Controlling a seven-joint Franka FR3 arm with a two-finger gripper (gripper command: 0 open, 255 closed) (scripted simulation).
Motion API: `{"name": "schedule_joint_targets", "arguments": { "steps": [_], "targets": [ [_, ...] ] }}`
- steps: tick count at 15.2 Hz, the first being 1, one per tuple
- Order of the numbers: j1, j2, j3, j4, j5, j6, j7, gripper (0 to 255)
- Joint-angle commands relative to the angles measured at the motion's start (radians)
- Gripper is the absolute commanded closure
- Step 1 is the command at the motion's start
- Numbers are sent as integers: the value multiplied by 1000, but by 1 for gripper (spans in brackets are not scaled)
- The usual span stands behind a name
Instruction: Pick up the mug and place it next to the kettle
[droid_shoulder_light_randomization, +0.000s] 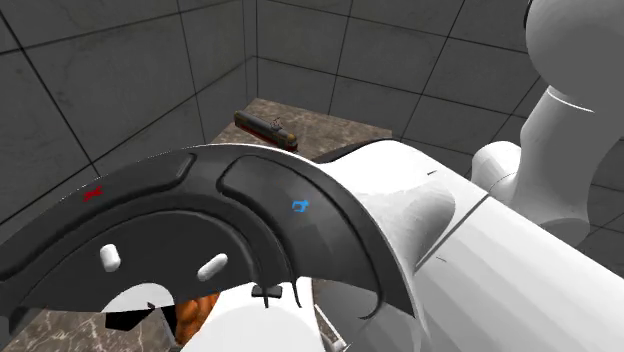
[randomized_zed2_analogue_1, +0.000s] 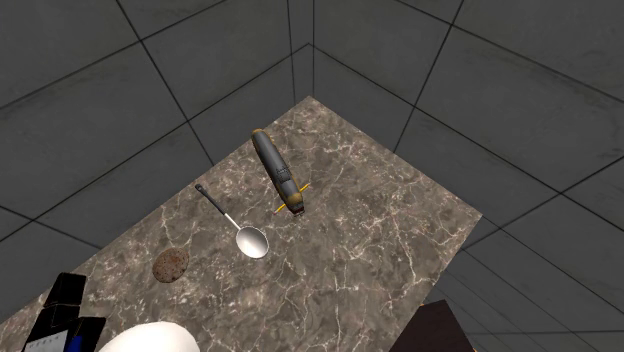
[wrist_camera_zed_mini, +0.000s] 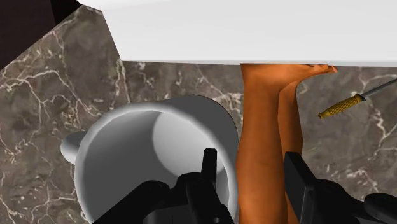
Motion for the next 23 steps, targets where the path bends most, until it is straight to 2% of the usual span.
{"name": "schedule_joint_targets", "arguments": {
  "steps": [1, 9, 16, 17, 22, 23],
  "targets": [
    [1, 10, -2, -17, -9, 26, 5, 255],
    [14, 67, -13, -66, -56, 117, 38, 255],
    [16, 67, -15, -66, -56, 117, 37, 255],
    [13, 60, -14, -67, -50, 113, 32, 0],
    [16, 66, -15, -66, -56, 117, 37, 0],
    [12, 50, -11, -48, -41, 86, 27, 0]
  ]
}}
